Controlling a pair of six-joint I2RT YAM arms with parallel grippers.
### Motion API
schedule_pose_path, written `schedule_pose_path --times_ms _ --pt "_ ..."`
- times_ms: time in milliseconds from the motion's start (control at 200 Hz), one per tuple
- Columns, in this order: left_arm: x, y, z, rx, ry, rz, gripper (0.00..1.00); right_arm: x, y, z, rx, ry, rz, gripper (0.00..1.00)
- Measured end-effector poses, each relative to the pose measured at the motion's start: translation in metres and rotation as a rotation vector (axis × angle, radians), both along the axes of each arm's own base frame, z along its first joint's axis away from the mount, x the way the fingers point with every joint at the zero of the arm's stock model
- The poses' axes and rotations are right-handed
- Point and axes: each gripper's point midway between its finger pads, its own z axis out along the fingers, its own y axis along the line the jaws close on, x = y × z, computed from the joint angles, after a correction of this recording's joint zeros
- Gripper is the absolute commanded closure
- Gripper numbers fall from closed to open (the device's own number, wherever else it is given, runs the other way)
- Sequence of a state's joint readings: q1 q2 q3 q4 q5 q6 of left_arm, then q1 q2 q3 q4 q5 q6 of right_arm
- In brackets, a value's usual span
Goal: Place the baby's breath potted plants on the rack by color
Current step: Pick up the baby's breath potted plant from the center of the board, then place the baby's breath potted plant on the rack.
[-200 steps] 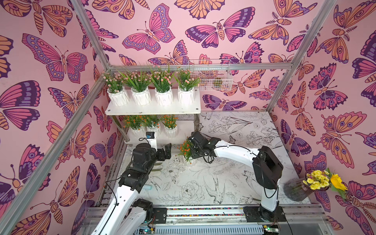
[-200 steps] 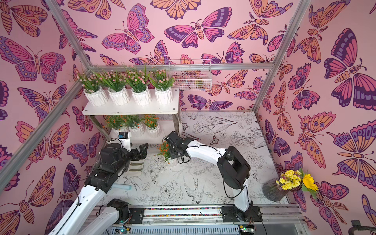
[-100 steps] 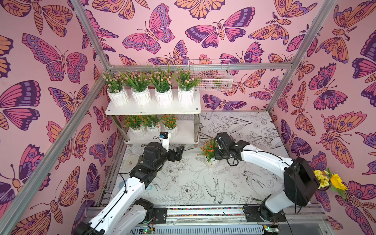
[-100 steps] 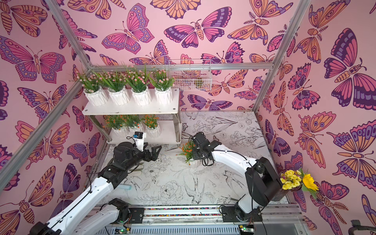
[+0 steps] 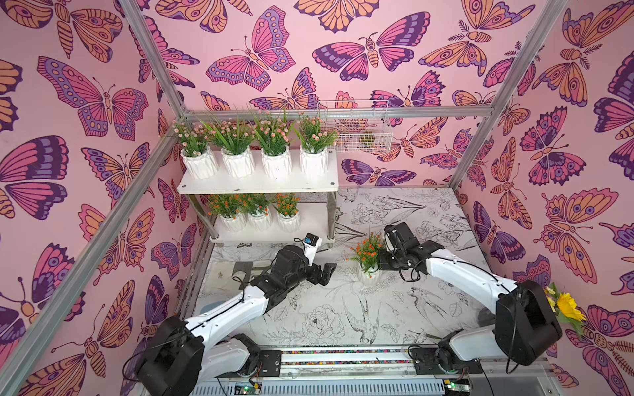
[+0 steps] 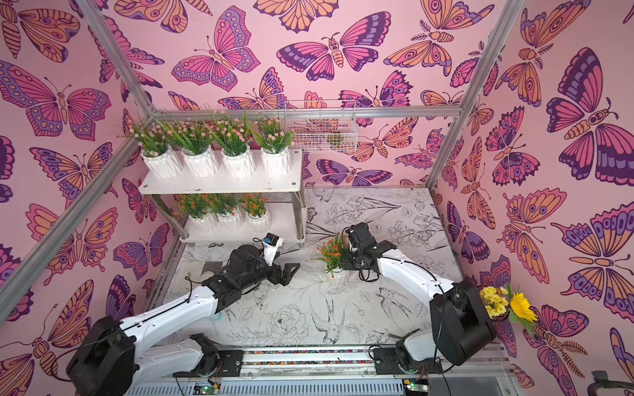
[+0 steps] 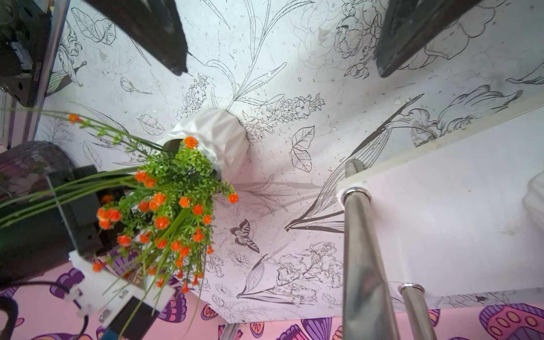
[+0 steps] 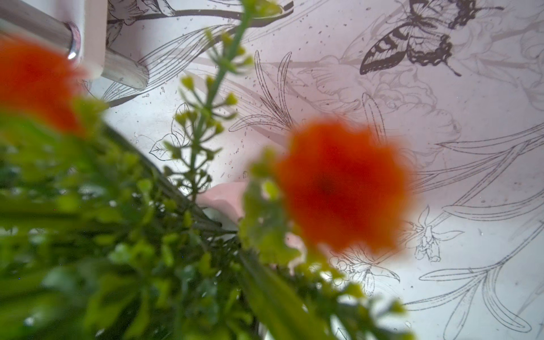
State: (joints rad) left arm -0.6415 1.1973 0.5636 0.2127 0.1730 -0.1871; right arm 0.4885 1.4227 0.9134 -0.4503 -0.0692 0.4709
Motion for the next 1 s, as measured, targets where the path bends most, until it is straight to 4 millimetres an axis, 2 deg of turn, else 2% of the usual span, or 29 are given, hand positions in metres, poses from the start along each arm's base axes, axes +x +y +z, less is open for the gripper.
schedule_pose_path --times_ms 481,831,1001 --pt "-0.013 -0.058 -0.059 0.059 0.021 -0.169 0.00 0.003 0.014 0.003 0.095 -0.004 0.033 0.98" --pt "-0.005 -0.094 -0.065 0.036 -0.025 -0.204 0.00 0.003 0.023 -0.003 0.146 0.002 0.051 0.97" --pt "-0.004 -0.104 -0.064 0.018 -0.048 -0.214 0.00 0.003 0.027 -0.004 0.174 -0.005 0.051 0.97"
